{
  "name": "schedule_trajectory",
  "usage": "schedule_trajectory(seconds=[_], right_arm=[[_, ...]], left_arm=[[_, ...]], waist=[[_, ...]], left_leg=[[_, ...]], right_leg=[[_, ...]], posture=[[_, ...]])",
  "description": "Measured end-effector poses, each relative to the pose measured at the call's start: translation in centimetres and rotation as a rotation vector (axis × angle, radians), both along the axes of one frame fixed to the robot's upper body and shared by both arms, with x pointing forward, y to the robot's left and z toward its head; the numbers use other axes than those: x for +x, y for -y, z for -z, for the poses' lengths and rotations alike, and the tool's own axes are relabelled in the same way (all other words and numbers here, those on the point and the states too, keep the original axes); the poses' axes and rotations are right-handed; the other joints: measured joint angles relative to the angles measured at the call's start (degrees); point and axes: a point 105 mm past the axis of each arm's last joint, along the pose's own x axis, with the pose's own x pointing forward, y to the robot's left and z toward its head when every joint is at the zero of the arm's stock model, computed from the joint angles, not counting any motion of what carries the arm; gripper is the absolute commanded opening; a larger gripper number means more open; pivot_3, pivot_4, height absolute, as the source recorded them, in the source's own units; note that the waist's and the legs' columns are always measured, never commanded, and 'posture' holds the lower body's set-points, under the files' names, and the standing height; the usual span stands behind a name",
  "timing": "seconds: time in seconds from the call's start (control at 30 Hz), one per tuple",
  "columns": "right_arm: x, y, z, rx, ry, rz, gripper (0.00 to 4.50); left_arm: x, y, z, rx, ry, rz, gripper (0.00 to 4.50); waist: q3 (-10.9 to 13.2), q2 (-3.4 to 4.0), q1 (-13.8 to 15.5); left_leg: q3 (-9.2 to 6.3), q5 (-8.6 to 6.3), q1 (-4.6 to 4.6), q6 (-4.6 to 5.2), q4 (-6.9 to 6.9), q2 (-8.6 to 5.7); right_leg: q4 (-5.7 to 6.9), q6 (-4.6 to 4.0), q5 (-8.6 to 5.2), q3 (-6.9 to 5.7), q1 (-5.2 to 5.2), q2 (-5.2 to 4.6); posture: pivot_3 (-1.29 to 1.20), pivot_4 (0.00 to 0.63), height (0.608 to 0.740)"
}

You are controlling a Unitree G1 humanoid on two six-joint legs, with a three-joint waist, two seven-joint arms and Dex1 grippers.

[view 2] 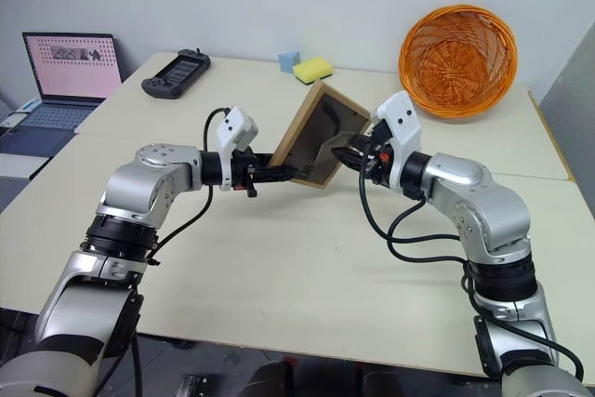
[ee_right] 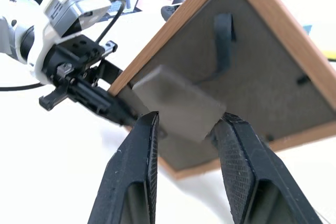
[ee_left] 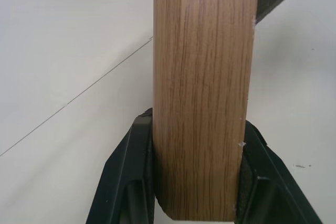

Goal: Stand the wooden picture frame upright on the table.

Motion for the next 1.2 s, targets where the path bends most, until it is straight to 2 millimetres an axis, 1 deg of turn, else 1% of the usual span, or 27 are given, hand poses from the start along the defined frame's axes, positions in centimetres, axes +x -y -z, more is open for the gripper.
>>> schedule_trajectory(seconds=[0.13, 0.23, 0.33, 0.43, 0.63, 0.77, 0.8, 0.83, 0.87, 0.93, 1.0, 1.03, 1.07, 1.13, 1.2], right_arm=[[-0.1, 0.2, -0.1, -0.002, 0.006, 0.009, 1.68], [-0.1, 0.4, 0.0, -0.007, 0.008, 0.016, 1.68], [0.1, 0.7, 0.3, -0.019, 0.015, 0.032, 1.68], [0.4, 1.3, 1.3, -0.040, -0.008, 0.048, 1.68], [1.0, 3.5, 2.9, -0.113, -0.021, 0.095, 1.68], [1.5, 5.4, 3.4, -0.204, 0.032, 0.147, 1.68], [1.6, 6.4, 3.5, -0.258, 0.084, 0.177, 1.86], [1.6, 6.9, 3.5, -0.285, 0.107, 0.192, 2.02], [1.7, 7.7, 3.6, -0.331, 0.148, 0.215, 2.14], [1.6, 9.3, 3.9, -0.435, 0.235, 0.244, 2.57], [1.5, 10.1, 4.4, -0.510, 0.324, 0.255, 2.97], [1.5, 10.2, 4.6, -0.532, 0.354, 0.258, 3.19], [1.5, 10.1, 4.7, -0.570, 0.419, 0.253, 3.38], [1.5, 9.4, 4.7, -0.634, 0.544, 0.227, 3.84], [1.5, 8.8, 4.6, -0.660, 0.651, 0.220, 3.84]], left_arm=[[0.1, 0.2, -0.2, -0.001, 0.006, 0.008, 1.31], [0.0, 0.4, -0.4, -0.024, -0.023, 0.009, 1.31], [-0.2, 0.9, -1.3, -0.078, -0.050, 0.022, 1.31], [-0.5, 1.1, -2.6, -0.097, -0.026, 0.034, 1.31], [-0.6, 1.2, -3.1, -0.111, -0.023, 0.035, 1.31], [-1.0, 1.1, -3.1, -0.146, -0.094, 0.032, 1.31], [-1.2, 1.0, -2.9, -0.182, -0.165, 0.028, 1.31], [-1.3, 0.8, -2.9, -0.198, -0.196, 0.021, 1.31], [-1.4, 0.5, -2.7, -0.213, -0.238, 0.006, 1.31], [-1.7, -0.5, -2.2, -0.208, -0.300, -0.028, 1.31], [-2.1, -1.1, -1.5, -0.203, -0.355, -0.049, 1.31], [-2.2, -1.1, -1.2, -0.207, -0.380, -0.053, 1.31], [-2.4, -1.0, -1.0, -0.210, -0.408, -0.055, 1.31], [-2.7, -0.7, -0.9, -0.214, -0.442, -0.048, 1.31], [-3.2, -0.4, -1.2, -0.224, -0.462, -0.032, 1.31]], waist=[[0.00, 0.00, -0.03], [0.00, 0.00, -0.07], [0.00, 0.00, -0.09], [0.00, 0.00, -0.09], [0.00, 0.00, -0.09], [0.00, 0.00, -0.12], [0.00, 0.00, -0.11], [0.00, 0.00, -0.11], [0.00, -0.01, -0.12], [0.00, -0.01, -0.18], [0.00, -0.01, -0.29], [0.01, -0.01, -0.29], [0.01, -0.01, -0.28], [0.01, -0.01, -0.30], [0.01, -0.02, -0.28]], left_leg=[[0.00, 0.00, 0.00, 0.00, 0.00, 0.01], [0.01, 0.00, 0.00, 0.00, 0.00, 0.00], [0.00, 0.00, -0.01, 0.00, 0.00, 0.00], [0.01, 0.00, -0.01, 0.00, 0.00, 0.00], [0.02, 0.00, 0.00, 0.00, 0.01, 0.00], [0.03, 0.00, 0.00, 0.00, 0.01, 0.00], [0.02, 0.00, 0.00, 0.00, 0.02, -0.01], [0.03, 0.00, -0.01, 0.00, 0.02, -0.01], [0.03, 0.00, -0.01, 0.00, 0.03, -0.01], [0.04, 0.00, 0.00, 0.00, 0.01, -0.01], [0.06, 0.00, 0.01, 0.00, 0.02, 0.00], [0.06, 0.01, 0.01, -0.01, 0.02, 0.00], [0.06, 0.01, 0.01, -0.01, 0.09, 0.01], [0.11, 0.01, 0.01, -0.01, 0.12, 0.01], [0.10, 0.01, 0.01, -0.01, 0.14, 0.02]], right_leg=[[0.01, 0.00, 0.00, 0.00, -0.01, 0.00], [0.01, 0.00, 0.00, 0.00, -0.02, 0.00], [0.01, 0.00, 0.00, 0.00, -0.01, 0.00], [0.01, 0.00, 0.00, 0.00, -0.01, 0.00], [0.01, 0.00, 0.00, 0.01, -0.01, 0.00], [0.01, 0.00, 0.00, 0.02, -0.02, 0.00], [0.01, 0.01, 0.00, 0.02, -0.01, 0.00], [0.00, 0.01, -0.01, 0.02, -0.02, 0.00], [-0.01, 0.02, -0.01, 0.02, -0.02, 0.00], [-0.02, 0.02, -0.01, 0.04, -0.02, 0.00], [0.00, 0.02, -0.01, 0.04, -0.01, 0.01], [0.01, 0.01, -0.01, 0.05, -0.02, 0.01], [0.02, 0.01, -0.01, 0.04, -0.02, 0.01], [0.02, 0.02, -0.01, 0.09, -0.02, 0.01], [0.03, 0.01, -0.01, 0.09, 0.00, 0.01]], posture=[[0.00, 0.150, 0.740], [0.00, 0.150, 0.740], [0.00, 0.150, 0.740], [0.00, 0.150, 0.740], [0.00, 0.150, 0.740], [0.00, 0.150, 0.740], [0.00, 0.150, 0.740], [0.00, 0.150, 0.740], [0.00, 0.150, 0.740], [0.00, 0.150, 0.740], [0.00, 0.150, 0.740], [0.00, 0.150, 0.740], [0.00, 0.150, 0.740], [0.00, 0.150, 0.740], [0.00, 0.150, 0.740]])
